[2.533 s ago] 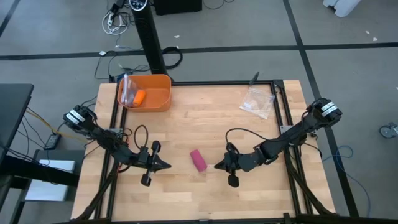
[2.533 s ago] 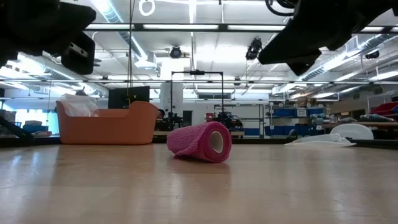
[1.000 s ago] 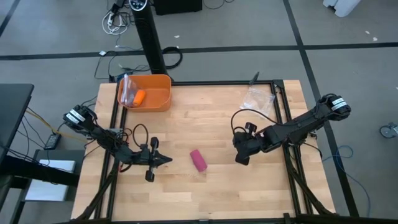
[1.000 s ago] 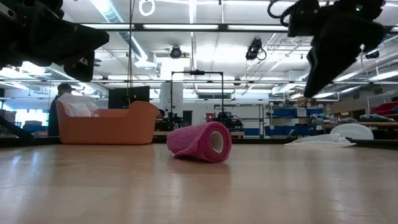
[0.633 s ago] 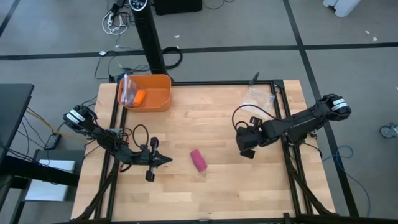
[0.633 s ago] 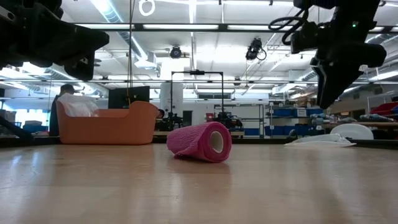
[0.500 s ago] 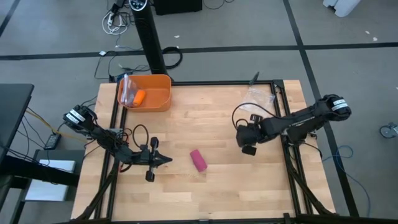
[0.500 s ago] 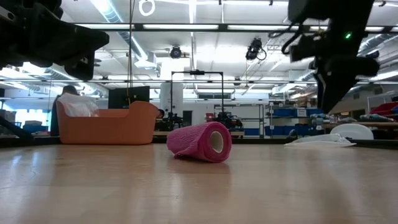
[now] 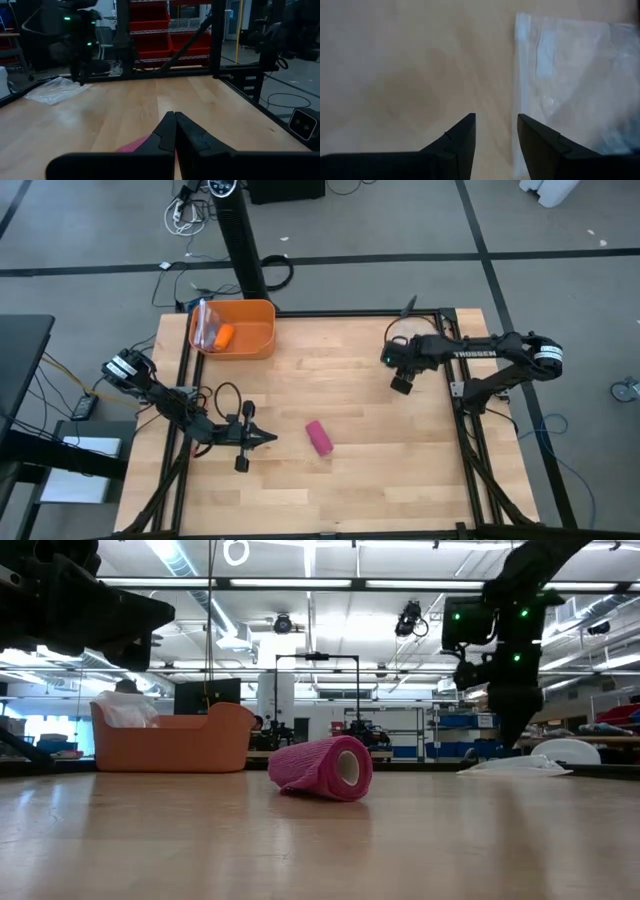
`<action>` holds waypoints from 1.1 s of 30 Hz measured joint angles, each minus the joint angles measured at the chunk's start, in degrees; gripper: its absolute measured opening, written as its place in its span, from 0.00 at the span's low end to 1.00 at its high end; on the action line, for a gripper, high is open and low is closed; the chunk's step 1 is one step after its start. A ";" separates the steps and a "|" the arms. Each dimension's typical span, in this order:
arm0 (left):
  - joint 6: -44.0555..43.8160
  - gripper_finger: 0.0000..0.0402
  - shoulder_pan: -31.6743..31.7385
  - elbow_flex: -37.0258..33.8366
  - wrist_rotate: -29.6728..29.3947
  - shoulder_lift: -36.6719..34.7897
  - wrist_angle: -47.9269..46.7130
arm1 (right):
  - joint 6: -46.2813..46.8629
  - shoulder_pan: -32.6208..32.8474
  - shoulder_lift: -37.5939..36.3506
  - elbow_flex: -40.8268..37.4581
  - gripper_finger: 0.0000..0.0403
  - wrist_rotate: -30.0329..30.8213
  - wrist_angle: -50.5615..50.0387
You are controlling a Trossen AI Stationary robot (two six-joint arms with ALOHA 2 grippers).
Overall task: Roll bandage
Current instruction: Open the transparent zip bag
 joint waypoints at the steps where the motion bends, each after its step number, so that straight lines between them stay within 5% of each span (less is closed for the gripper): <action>1: -0.13 0.02 0.00 0.00 0.00 0.00 -0.22 | -0.73 -1.75 0.00 -0.37 0.36 -1.24 1.72; 8: -0.31 0.02 0.00 0.00 -1.02 0.00 -0.28 | -2.96 -10.81 0.52 -1.35 0.36 -5.98 4.77; 21: -0.26 0.02 0.00 0.02 -1.11 0.00 -0.26 | -6.86 -15.10 0.52 -5.40 0.32 -5.61 9.55; 30: -0.04 0.02 0.02 0.00 -1.11 0.00 -0.26 | -6.24 -13.68 0.46 -7.95 0.03 -5.92 9.44; 33: -0.04 0.02 0.02 0.00 -1.10 0.00 -0.24 | -4.92 -11.65 0.46 -7.24 0.02 -6.32 8.95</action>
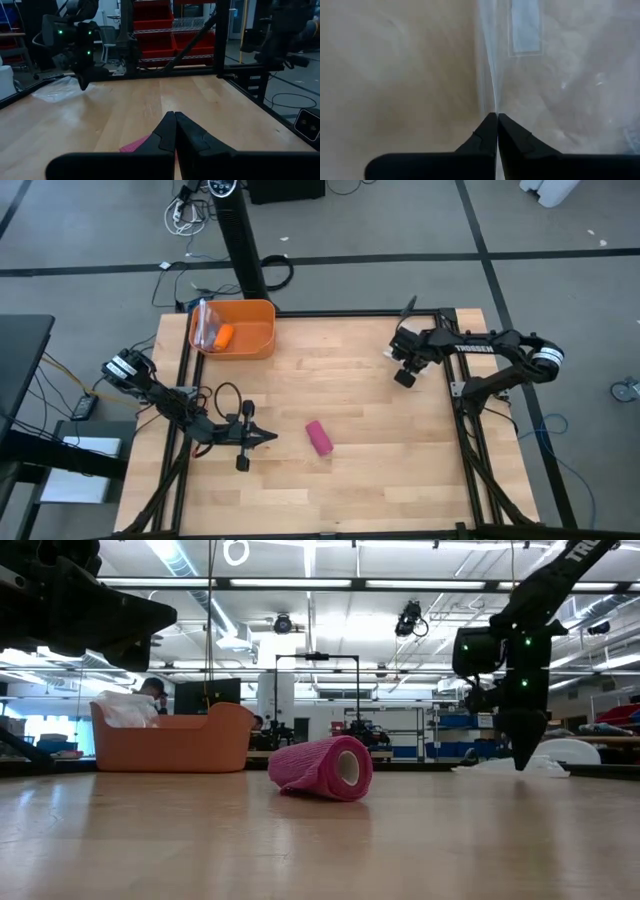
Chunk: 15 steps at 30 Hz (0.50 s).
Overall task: Roll bandage
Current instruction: Open the transparent zip bag
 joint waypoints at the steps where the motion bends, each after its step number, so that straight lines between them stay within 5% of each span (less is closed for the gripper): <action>1: 0.00 0.02 0.00 0.01 0.00 0.00 0.00 | 0.59 1.20 0.00 0.47 0.02 -0.45 -0.18; 11: 1.60 0.02 0.00 0.21 -4.22 0.00 0.04 | 12.41 23.92 0.00 8.76 0.01 -0.48 -8.61; 15: 4.08 0.02 -0.10 2.06 -4.43 0.00 0.04 | 20.71 35.63 0.00 13.97 0.00 4.15 -11.38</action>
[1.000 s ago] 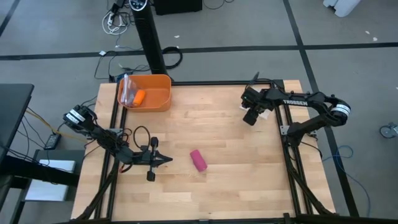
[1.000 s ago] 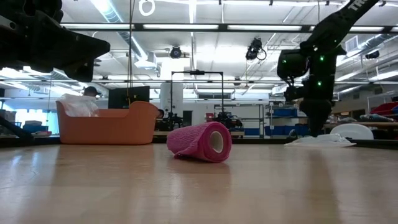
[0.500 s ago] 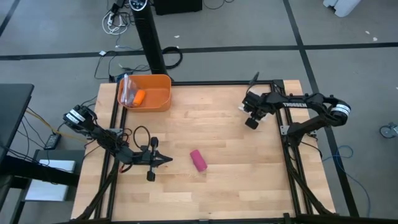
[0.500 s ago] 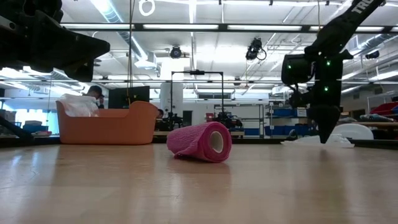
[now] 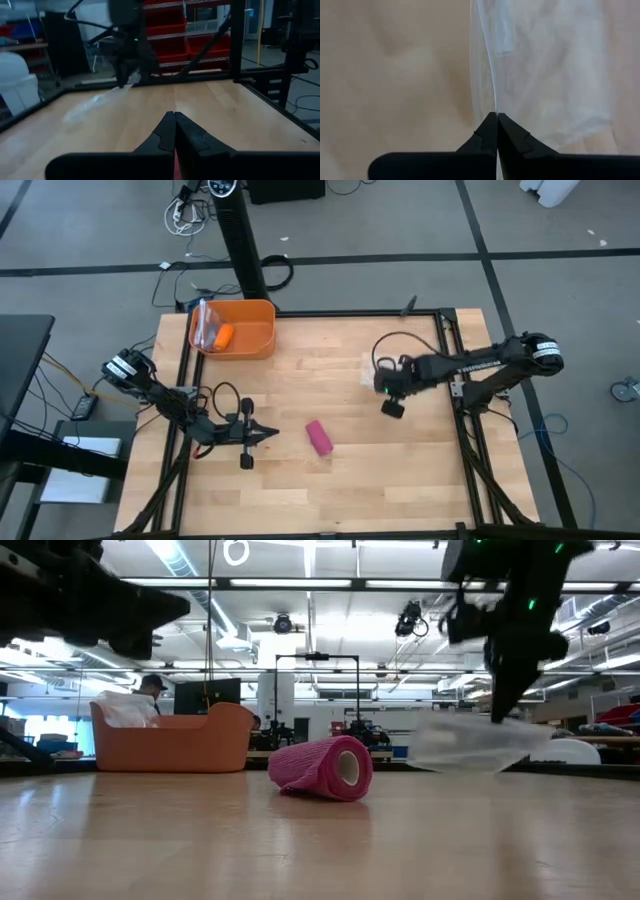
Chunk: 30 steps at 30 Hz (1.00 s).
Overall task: Roll bandage
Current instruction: Open the transparent zip bag
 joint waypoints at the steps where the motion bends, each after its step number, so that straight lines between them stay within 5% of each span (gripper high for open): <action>1: 1.10 0.02 -0.09 0.73 0.00 0.00 -0.06 | 1.94 3.05 0.00 1.18 0.00 1.84 -0.22; 13: 11.20 0.03 -0.12 11.14 -2.50 0.00 -10.60 | 14.60 25.32 0.00 9.80 0.00 10.02 6.16; 19: 7.78 0.12 0.01 24.27 -4.08 0.00 -33.34 | 9.38 27.71 0.04 10.79 0.00 12.33 16.40; 30: 0.97 0.27 4.13 44.20 -5.37 0.00 -63.68 | 7.17 27.82 0.07 10.76 0.00 14.35 17.03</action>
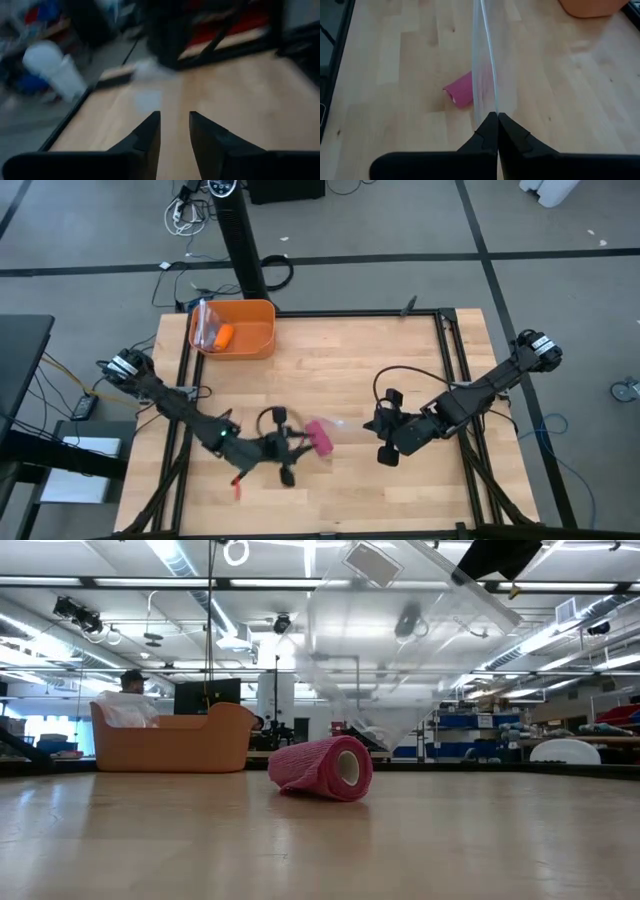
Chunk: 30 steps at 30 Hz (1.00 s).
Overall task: Roll bandage
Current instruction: Open the transparent zip bag
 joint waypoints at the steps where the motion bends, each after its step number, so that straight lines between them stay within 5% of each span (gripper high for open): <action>1: -2.08 0.28 1.17 1.44 0.06 0.00 -4.19 | 0.00 0.00 0.00 0.00 0.00 0.23 -0.03; 10: 2.92 0.28 6.43 6.35 3.47 0.00 -8.57 | -1.15 0.00 0.00 -0.02 0.00 0.82 -0.28; 21: 2.07 0.27 10.49 6.36 15.31 0.28 -8.11 | -1.51 0.00 0.02 -0.06 0.00 0.75 -0.28; 30: 3.81 0.13 10.50 6.33 19.00 0.28 -7.08 | -1.53 0.00 0.02 -0.07 0.00 0.71 -0.25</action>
